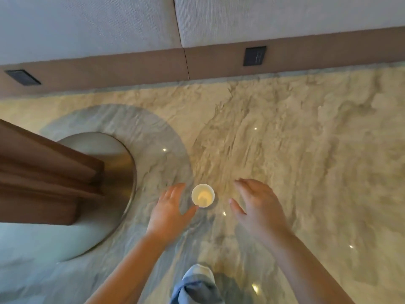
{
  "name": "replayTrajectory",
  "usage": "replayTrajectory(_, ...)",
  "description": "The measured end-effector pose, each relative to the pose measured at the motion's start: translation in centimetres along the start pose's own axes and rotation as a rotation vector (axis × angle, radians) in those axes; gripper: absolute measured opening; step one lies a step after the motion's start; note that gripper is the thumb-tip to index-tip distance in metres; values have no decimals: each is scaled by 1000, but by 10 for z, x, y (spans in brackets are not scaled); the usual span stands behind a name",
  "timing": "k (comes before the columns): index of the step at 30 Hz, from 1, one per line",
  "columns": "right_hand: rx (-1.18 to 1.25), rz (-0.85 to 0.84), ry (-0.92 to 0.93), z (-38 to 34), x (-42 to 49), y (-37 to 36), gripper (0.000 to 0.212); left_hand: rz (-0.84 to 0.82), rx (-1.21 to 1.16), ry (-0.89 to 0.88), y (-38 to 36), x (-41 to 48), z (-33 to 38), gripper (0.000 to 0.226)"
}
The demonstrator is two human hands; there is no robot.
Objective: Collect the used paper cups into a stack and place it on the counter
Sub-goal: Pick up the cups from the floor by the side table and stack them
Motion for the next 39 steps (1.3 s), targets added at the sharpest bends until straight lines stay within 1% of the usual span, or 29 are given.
replayTrajectory(2,-27,-25,10,16,3,-29,37,3,-4,1,-25,15,-19,75)
replayTrajectory(6,-59,-141,9,43,6,-77,43,16,-33,38,-68,34,-50,89)
replayTrajectory(8,-75,-182,15,50,6,-92,45,4,-102,84,-85,40,-63,95)
replayTrajectory(11,-67,-222,20,58,7,-104,46,11,-215,98,-105,45,-75,99)
replayTrajectory(19,-66,-262,23,67,13,-122,49,42,-325,124,-137,45,-83,108)
replayTrajectory(23,-73,-322,19,68,11,-130,52,47,-346,114,-140,51,-77,103)
replayTrajectory(30,-67,-367,3,69,10,-134,52,85,-342,133,-146,61,-68,97)
replayTrajectory(34,-39,-364,-14,68,10,-134,53,104,-373,157,-146,61,-69,93)
replayTrajectory(39,-15,-350,-15,68,8,-133,51,121,-406,131,-145,60,-68,88)
Point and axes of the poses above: each hand's wrist, its own x-axis towards the middle knuckle, its own y-axis out of the back of the hand, z = x × y, the point moved 3 cm from there along x, towards the middle knuckle, and after that the axes turned 2 degrees about -y, right-handed, at the moved point
